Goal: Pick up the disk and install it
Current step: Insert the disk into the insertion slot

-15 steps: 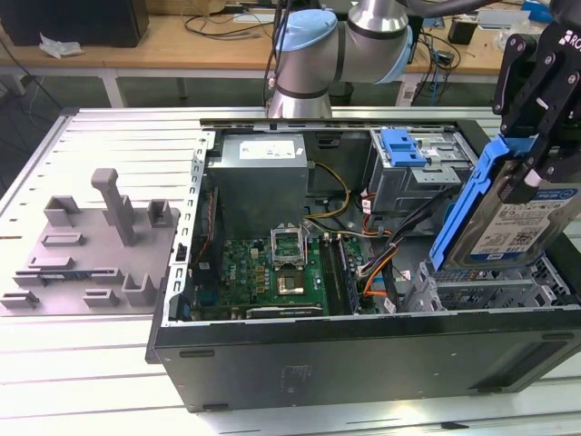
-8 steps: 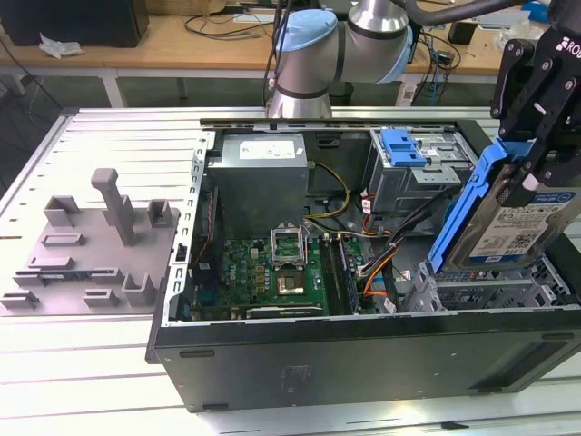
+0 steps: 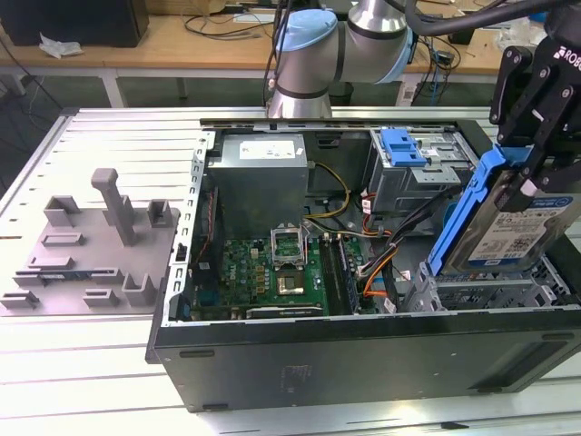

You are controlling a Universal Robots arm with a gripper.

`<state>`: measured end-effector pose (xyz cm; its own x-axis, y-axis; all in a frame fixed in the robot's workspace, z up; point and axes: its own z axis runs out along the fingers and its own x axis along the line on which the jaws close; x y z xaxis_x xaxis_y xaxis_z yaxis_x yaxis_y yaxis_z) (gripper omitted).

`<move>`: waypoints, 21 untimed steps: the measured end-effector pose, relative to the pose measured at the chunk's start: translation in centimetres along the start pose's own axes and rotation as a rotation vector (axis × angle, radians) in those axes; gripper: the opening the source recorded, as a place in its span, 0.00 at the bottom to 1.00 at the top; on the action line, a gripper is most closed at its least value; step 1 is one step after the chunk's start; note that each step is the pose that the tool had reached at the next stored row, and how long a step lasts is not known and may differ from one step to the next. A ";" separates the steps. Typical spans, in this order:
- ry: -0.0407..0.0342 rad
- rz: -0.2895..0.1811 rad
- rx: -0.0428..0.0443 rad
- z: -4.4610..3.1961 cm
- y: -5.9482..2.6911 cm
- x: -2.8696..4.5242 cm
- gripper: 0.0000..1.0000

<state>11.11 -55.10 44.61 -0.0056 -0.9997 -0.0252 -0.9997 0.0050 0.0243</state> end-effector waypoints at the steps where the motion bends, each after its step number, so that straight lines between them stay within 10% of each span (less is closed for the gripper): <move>1: 0.0001 0.000 0.0000 0.04 -0.01 0.01 0.37; 21: -0.0001 0.000 0.0000 1.46 -0.11 0.10 0.37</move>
<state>11.19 -55.16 43.14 -0.0056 -0.9997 -0.0253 -0.9997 0.0049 0.0243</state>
